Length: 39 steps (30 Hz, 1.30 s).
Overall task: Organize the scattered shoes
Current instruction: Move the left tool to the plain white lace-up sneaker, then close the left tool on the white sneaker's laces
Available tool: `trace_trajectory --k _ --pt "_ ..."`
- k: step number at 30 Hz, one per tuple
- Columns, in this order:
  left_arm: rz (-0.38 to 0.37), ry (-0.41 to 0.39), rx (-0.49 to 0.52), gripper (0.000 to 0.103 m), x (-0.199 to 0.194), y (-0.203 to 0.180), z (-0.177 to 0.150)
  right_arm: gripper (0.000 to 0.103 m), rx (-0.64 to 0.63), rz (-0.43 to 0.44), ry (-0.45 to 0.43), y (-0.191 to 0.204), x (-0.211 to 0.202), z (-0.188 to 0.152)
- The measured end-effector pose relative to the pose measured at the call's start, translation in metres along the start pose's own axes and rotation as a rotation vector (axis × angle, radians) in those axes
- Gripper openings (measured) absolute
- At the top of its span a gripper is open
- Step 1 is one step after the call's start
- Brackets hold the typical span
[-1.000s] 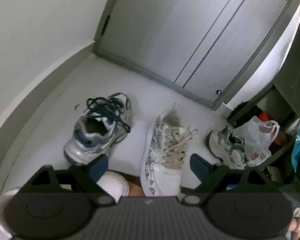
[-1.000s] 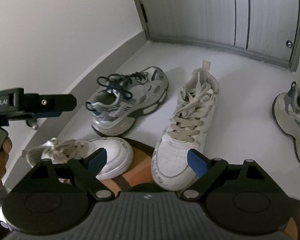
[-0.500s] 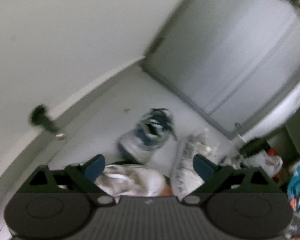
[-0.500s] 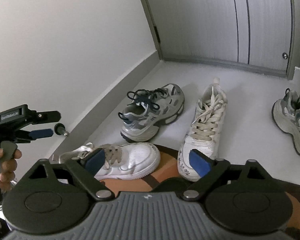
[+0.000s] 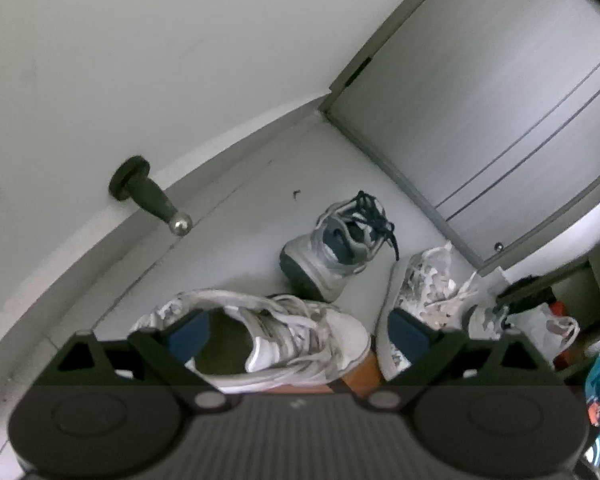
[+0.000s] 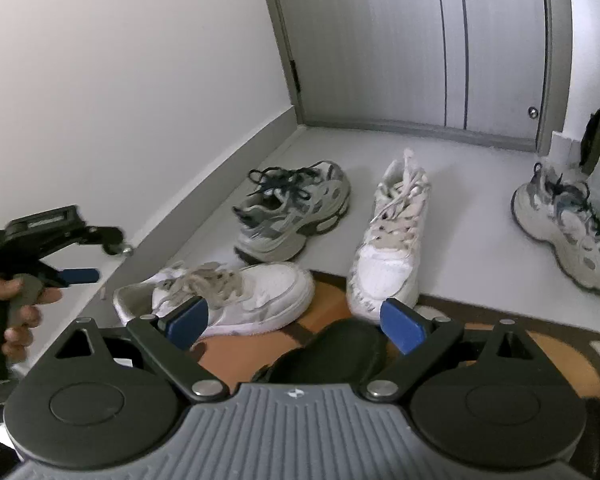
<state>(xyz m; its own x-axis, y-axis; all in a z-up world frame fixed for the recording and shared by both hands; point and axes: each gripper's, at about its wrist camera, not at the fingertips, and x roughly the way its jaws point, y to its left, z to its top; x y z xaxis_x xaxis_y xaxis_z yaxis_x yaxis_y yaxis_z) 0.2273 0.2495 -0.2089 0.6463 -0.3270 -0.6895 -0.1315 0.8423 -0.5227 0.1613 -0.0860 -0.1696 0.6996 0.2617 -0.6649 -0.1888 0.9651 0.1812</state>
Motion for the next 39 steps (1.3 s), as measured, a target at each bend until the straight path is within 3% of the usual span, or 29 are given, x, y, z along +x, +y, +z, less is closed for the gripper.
trace_trajectory --k 4,10,17,23,30,33,35,39 --pt "-0.020 0.038 -0.032 0.097 0.007 0.005 -0.002 0.096 0.024 0.000 0.022 0.008 0.000 -0.013" --pt "-0.060 0.078 -0.039 0.088 0.022 -0.012 0.014 0.096 0.021 0.000 0.056 0.010 0.005 -0.020" --pt "-0.094 0.141 -0.077 0.056 0.055 -0.014 0.009 0.096 0.023 -0.020 0.074 0.002 0.010 -0.026" --pt "-0.093 0.183 -0.092 0.056 0.078 -0.010 -0.003 0.096 0.027 -0.020 0.083 0.000 0.017 -0.029" --pt "-0.036 0.206 0.000 0.055 0.097 -0.029 -0.011 0.096 0.029 -0.001 0.102 0.005 0.028 -0.029" --pt "-0.004 0.193 0.031 0.040 0.102 -0.031 -0.015 0.096 0.023 0.002 0.101 0.008 0.028 -0.030" --pt "0.018 0.182 0.036 0.021 0.101 -0.029 -0.014 0.096 0.023 -0.002 0.103 0.008 0.027 -0.031" --pt "0.002 0.186 -0.007 0.015 0.095 -0.014 -0.009 0.096 0.033 -0.010 0.107 0.007 0.024 -0.034"
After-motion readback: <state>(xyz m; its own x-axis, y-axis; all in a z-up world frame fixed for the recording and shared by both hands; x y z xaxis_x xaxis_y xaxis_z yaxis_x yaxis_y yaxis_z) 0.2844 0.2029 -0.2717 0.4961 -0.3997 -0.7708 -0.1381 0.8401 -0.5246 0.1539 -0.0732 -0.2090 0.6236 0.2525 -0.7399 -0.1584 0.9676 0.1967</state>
